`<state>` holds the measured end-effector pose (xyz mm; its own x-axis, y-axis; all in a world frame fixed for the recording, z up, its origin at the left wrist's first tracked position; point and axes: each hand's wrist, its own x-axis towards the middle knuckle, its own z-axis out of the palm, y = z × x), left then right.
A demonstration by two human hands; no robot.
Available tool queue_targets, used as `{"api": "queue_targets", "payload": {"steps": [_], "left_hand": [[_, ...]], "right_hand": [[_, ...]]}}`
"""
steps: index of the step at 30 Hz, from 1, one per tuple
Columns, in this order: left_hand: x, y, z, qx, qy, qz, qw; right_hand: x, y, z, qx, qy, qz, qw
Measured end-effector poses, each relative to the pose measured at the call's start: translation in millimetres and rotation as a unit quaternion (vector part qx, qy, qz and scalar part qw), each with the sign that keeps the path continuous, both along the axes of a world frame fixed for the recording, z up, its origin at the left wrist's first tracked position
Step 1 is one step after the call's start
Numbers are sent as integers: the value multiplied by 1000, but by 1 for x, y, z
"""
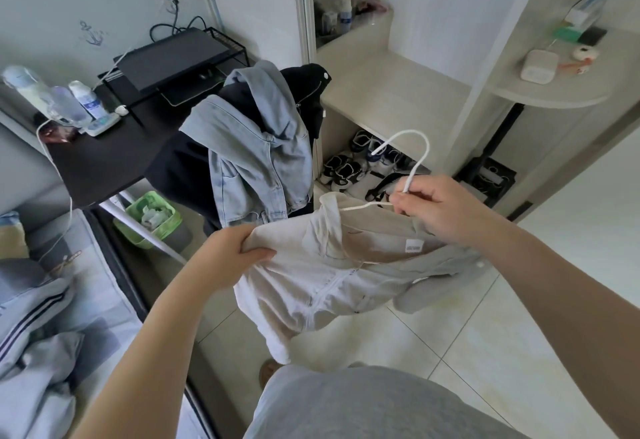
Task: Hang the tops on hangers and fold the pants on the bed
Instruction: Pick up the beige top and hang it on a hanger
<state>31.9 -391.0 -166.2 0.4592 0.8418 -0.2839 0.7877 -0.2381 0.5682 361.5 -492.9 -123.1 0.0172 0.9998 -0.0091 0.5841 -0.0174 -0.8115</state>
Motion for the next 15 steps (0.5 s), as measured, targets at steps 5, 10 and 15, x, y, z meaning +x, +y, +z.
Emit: {"api": "queue_targets", "payload": {"steps": [5, 10, 15], "left_hand": [[-8, 2, 13, 74, -152, 44, 985], [-5, -1, 11, 139, -195, 77, 968], [-7, 4, 2, 107, -210, 149, 960]], "right_hand": [[1, 0, -6, -60, -54, -2, 997], [-13, -5, -6, -10, -21, -34, 999], [-20, -10, 3, 3, 21, 8, 1000]]}}
